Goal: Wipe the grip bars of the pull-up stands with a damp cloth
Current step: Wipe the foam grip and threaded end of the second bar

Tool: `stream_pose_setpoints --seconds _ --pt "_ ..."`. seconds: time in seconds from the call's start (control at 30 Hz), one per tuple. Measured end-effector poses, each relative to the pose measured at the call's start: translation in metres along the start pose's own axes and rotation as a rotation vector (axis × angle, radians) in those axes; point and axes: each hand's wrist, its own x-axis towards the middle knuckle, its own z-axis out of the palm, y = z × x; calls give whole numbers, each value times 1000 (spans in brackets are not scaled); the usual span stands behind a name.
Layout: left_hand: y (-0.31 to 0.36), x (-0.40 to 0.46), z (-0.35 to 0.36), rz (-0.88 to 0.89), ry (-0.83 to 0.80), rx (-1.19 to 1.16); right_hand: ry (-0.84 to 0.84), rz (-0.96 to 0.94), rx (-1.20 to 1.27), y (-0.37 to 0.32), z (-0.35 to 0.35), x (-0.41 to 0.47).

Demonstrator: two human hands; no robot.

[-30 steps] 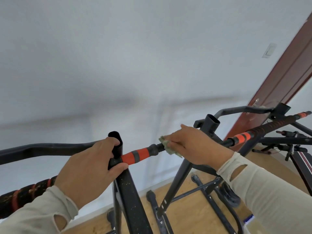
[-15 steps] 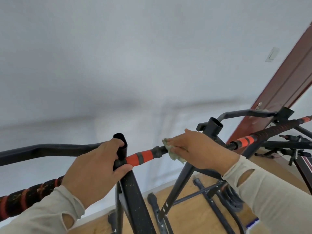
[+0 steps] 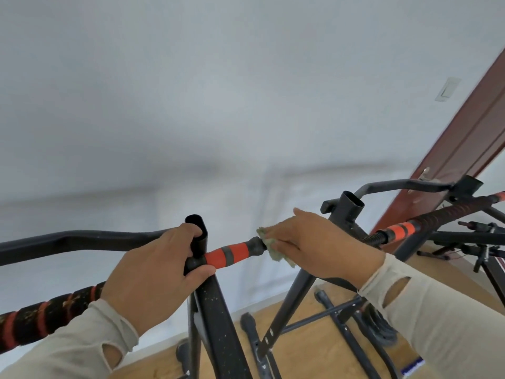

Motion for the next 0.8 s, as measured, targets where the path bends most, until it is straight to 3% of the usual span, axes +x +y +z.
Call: stream_pose_setpoints --seconds 0.13,0.23,0.3,0.43,0.57,0.67,0.8 --pt "0 -1 -1 -9 13 -8 -54 146 168 -4 2 28" --pt "-1 -1 -1 -22 20 -10 -174 269 38 16 -7 53" --pt "-2 -1 0 -29 21 -12 -139 300 40 33 -18 53" --pt "0 -1 -1 -25 -3 -4 55 302 233 52 -42 19" --pt "1 -1 -2 -23 -5 -6 117 290 328 47 -37 -3" --pt "1 -1 -2 -21 1 -11 30 220 366 27 -18 -10" --pt "2 -1 -1 -11 16 -4 15 191 190 21 3 0"
